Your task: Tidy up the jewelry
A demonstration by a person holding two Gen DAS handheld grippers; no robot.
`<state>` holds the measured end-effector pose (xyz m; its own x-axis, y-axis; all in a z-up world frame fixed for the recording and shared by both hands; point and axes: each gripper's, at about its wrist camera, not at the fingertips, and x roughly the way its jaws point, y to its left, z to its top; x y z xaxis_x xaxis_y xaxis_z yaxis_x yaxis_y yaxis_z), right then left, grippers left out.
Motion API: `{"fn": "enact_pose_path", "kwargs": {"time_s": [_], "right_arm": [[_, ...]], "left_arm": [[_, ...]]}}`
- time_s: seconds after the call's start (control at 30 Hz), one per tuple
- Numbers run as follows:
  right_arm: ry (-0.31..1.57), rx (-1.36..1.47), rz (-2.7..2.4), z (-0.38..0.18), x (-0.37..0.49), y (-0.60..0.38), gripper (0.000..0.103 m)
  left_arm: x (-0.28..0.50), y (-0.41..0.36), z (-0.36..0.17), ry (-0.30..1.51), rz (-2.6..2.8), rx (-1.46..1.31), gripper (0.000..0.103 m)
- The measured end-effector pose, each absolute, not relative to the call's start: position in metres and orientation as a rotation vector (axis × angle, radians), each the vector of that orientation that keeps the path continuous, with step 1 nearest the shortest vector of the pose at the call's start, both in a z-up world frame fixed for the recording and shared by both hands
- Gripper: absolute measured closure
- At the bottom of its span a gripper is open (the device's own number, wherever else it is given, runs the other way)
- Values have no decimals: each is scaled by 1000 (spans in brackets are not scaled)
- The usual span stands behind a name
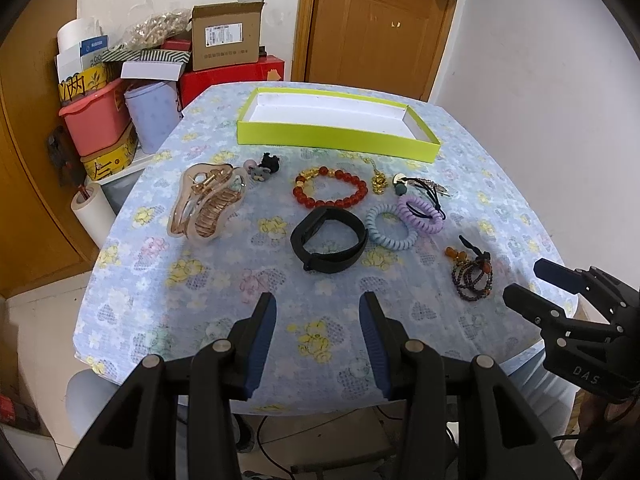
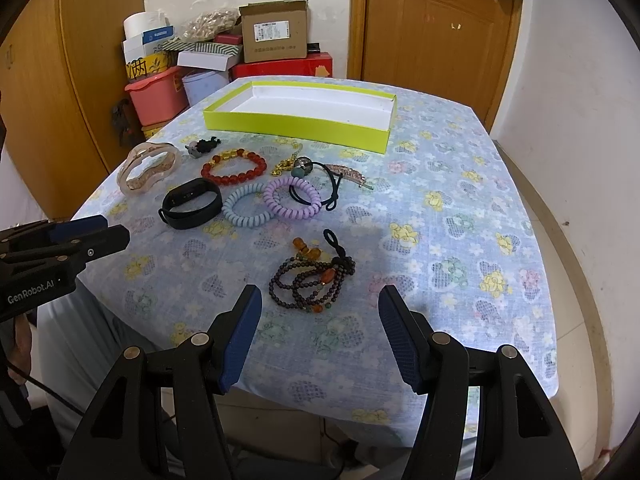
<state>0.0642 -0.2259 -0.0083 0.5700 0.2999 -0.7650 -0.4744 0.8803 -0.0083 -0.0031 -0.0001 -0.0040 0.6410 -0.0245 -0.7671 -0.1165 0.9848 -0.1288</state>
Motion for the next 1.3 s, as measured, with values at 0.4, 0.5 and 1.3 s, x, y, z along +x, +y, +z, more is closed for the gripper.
{"fn": "enact_pose_path", "kwargs": {"time_s": [0.4,0.5,1.3], "right_arm": [[852,-222,458,-8,64,-226,42],[853,-222,460,-9,63,-226,42],[854,-225,465,-10,62,-226,42]], "left_arm": [[-4,-2,-5,877,47,-181,58],[-4,-1,-4,878,50,-180,58],[-5,2,-6,871,57,-198,58]]}}
